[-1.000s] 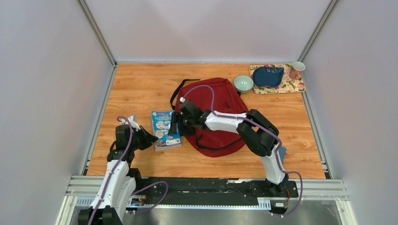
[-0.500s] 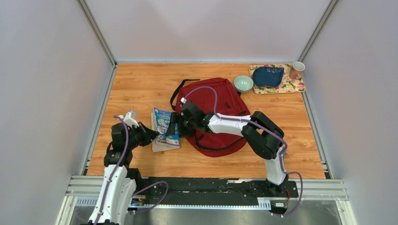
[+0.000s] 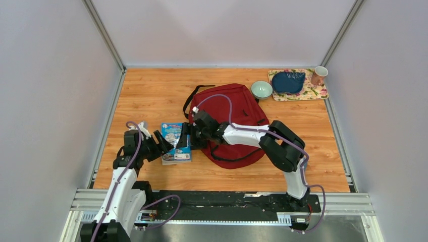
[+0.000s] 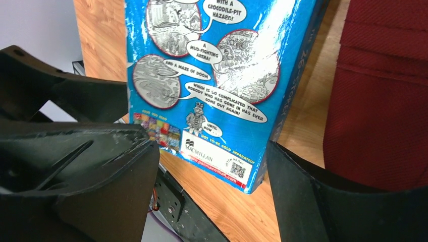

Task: Pack the student bag
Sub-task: Pick up the book from the center of the board.

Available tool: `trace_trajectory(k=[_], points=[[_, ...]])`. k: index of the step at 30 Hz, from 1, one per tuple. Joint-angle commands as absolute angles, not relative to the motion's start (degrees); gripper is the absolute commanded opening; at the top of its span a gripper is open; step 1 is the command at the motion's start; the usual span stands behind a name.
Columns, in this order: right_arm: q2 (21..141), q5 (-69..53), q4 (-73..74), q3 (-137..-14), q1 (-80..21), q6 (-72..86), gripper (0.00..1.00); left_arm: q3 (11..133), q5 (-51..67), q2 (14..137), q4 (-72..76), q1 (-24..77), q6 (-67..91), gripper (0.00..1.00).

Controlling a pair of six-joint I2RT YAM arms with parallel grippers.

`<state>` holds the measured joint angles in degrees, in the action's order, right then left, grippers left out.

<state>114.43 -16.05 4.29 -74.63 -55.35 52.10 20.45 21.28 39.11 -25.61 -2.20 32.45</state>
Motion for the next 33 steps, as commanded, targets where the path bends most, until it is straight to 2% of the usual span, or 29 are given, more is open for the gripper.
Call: trace_trajectory(k=[1, 8, 16, 26, 33], points=[[114.61, -16.96, 2.81, -77.78, -55.99, 52.12, 0.79, 23.29, 17.68, 42.88, -25.40, -1.76, 30.06, 0.79], [116.10, -16.00, 4.30, -79.54, -55.99, 52.12, 0.80, 22.85, 14.41, 47.72, -24.61, -1.76, 28.04, 0.81], [117.25, -14.94, 5.88, -80.24, -55.99, 52.38, 0.80, 17.76, 21.35, 50.19, -18.90, -1.76, 29.53, 0.81], [122.08, -15.21, 11.16, -84.81, -57.13, 52.21, 0.80, 15.73, 23.82, 49.13, -17.49, -1.76, 30.59, 0.80], [116.46, -4.94, 15.81, -83.94, -57.13, 49.22, 0.81, 15.64, 21.45, 47.64, -19.16, -1.76, 30.32, 0.80]])
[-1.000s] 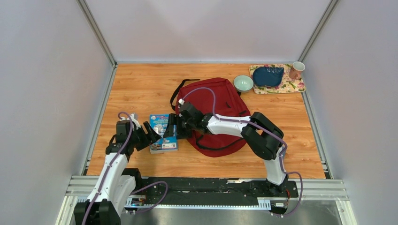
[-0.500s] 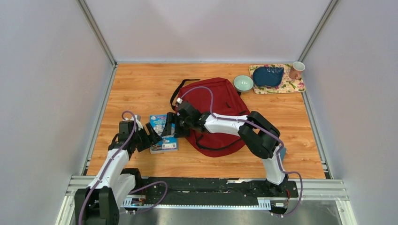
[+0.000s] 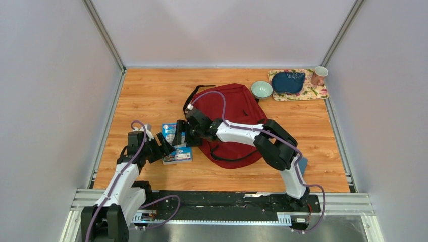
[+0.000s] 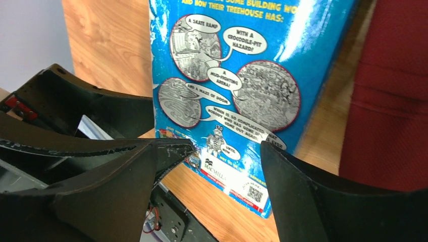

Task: Pack the student bag
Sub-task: Pick up the book from the center of the board.

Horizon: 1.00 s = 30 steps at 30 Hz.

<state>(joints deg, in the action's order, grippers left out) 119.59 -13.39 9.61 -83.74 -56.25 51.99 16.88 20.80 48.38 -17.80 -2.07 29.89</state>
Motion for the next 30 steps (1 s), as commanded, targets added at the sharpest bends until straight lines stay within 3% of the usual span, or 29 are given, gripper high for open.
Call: trace_trajectory(k=[1, 7, 16, 24, 30], points=[[115.76, -3.79, 16.17, -83.76, -56.95, 49.48, 0.82, 15.73, 21.18, 47.29, -19.42, -1.76, 30.24, 0.80], [111.89, 3.69, 16.00, -81.30, -56.52, 50.89, 0.85, 15.91, 20.57, 46.41, -20.30, -1.76, 29.97, 0.80], [117.95, -9.75, 9.41, -81.12, -55.63, 53.70, 0.83, 14.68, 24.78, 46.58, -16.70, -1.76, 31.29, 0.80], [119.97, -12.30, 9.93, -82.53, -55.99, 53.70, 0.82, 13.71, 27.51, 46.06, -14.59, -1.76, 33.31, 0.80], [120.50, -16.34, 7.12, -82.79, -56.60, 53.88, 0.75, 12.83, 34.86, 46.75, -9.94, -1.76, 34.98, 0.78]])
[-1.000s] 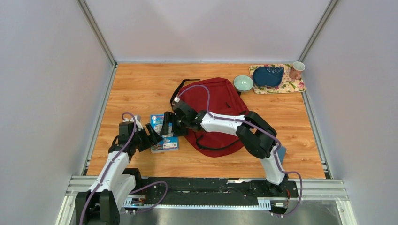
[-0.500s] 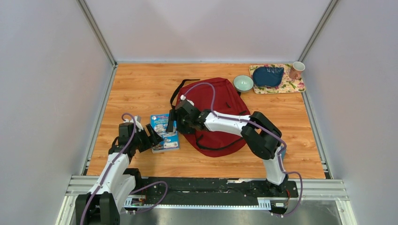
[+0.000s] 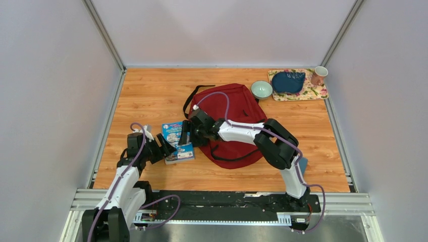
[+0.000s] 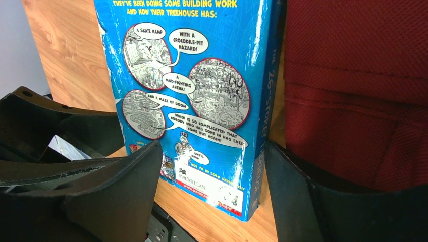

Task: Pack the student bag
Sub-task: Pick up the book from the center of the board.

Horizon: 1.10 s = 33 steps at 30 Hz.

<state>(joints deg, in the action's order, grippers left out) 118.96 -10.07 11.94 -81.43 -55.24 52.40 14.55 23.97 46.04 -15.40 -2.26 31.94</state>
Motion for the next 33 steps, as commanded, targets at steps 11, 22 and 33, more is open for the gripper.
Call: trace_trajectory(k=[11, 22, 33], points=[[119.09, -17.84, 5.98, -83.94, -58.01, 53.17, 0.69, 13.09, 39.37, 44.74, -7.56, -1.76, 37.52, 0.44], [119.09, -18.54, 5.54, -83.76, -58.62, 53.09, 0.68, 14.24, 40.34, 42.71, -8.87, -1.76, 37.88, 0.32], [112.34, -15.47, 5.89, -79.82, -57.84, 50.19, 0.76, 22.49, 29.54, 35.35, -22.23, -1.84, 32.17, 0.00]])
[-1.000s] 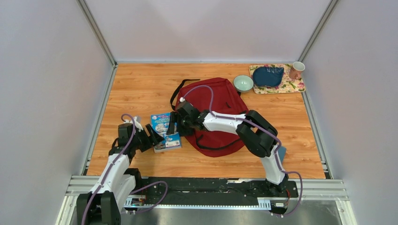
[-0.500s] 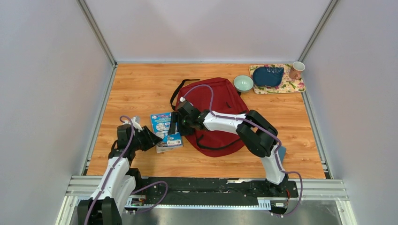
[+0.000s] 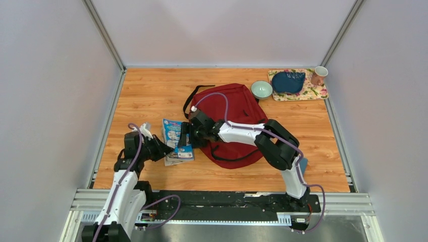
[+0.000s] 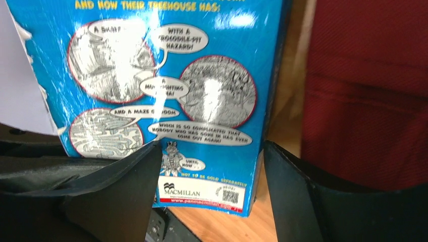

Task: Pack the student bag
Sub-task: Pick up the book from the center of the board.

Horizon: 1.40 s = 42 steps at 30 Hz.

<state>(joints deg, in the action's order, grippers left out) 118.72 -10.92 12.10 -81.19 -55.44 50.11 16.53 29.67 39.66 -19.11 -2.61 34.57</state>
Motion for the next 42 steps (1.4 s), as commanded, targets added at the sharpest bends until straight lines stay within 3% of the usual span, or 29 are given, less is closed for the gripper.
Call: trace_trajectory(k=[1, 9, 14, 21, 28, 36, 42], points=[[110.06, -14.95, 5.98, -79.20, -57.57, 49.92, 0.77, 24.76, 29.18, 34.55, -23.54, -1.76, 31.99, 0.00], [96.52, -14.50, 3.70, -68.83, -52.13, 49.04, 0.82, 35.68, 35.49, 31.03, -24.09, -1.76, 32.69, 0.00], [86.15, -19.58, -4.98, -59.35, -49.31, 51.24, 0.84, 34.99, 46.37, 31.29, -13.12, -1.76, 40.50, 0.00], [75.07, -22.50, -7.30, -55.38, -48.25, 49.22, 0.86, 28.66, 56.24, 31.82, 11.47, -1.67, 53.95, 0.00], [71.28, -21.18, -7.48, -52.91, -46.67, 49.66, 0.87, 26.11, 60.20, 32.34, 27.06, -1.67, 64.94, 0.00], [69.87, -20.65, -8.08, -53.08, -46.32, 48.78, 0.88, 25.66, 61.87, 33.31, 31.90, -1.32, 68.03, 0.00], [71.98, -26.10, -16.51, -53.44, -46.32, 52.29, 0.88, 24.52, 63.46, 35.77, 33.93, 2.89, 67.77, 0.00]])
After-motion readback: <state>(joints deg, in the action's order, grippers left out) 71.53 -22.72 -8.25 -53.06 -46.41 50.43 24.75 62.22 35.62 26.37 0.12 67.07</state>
